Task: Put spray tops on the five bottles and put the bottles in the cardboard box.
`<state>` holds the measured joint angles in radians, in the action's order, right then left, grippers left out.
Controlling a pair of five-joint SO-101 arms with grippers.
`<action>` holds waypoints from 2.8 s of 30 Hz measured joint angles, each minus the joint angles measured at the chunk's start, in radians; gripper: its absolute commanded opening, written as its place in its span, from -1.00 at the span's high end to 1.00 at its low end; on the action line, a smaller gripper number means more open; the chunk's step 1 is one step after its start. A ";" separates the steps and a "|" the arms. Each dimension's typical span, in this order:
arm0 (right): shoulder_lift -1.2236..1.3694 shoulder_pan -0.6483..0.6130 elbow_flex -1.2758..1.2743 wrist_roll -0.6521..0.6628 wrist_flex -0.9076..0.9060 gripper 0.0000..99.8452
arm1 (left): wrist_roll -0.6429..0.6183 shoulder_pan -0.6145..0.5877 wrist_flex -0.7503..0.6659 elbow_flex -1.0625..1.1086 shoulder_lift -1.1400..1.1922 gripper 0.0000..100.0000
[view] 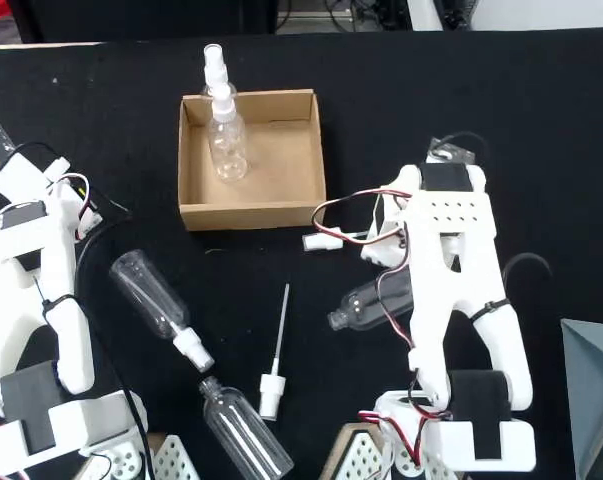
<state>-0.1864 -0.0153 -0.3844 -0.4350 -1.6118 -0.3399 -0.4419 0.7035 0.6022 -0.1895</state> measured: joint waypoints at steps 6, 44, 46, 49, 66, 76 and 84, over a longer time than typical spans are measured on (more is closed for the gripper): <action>0.000 0.000 0.000 0.186 0.000 0.39 | 0.000 0.000 0.000 0.000 0.000 0.85; 0.000 0.003 0.000 1.343 0.000 0.39 | 0.000 0.000 0.000 0.000 0.000 0.85; 0.000 0.003 0.000 1.404 0.000 0.39 | 0.000 0.000 0.000 0.000 0.000 0.85; 0.000 0.003 0.000 1.465 0.000 0.39 | 0.000 0.000 0.000 0.000 0.000 0.85; 0.000 0.003 0.000 1.777 0.000 0.39 | 0.000 0.000 0.000 0.000 0.000 0.85; 0.000 0.003 -0.008 1.962 0.000 0.39 | 0.000 0.000 0.000 0.000 0.000 0.85; 0.000 0.003 -0.055 2.047 0.000 0.39 | 0.000 0.000 -0.031 0.000 0.000 0.85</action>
<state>-0.1864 -0.0123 -0.4396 1.6118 -1.6118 -0.3399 -0.4419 0.6728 0.6022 -0.1895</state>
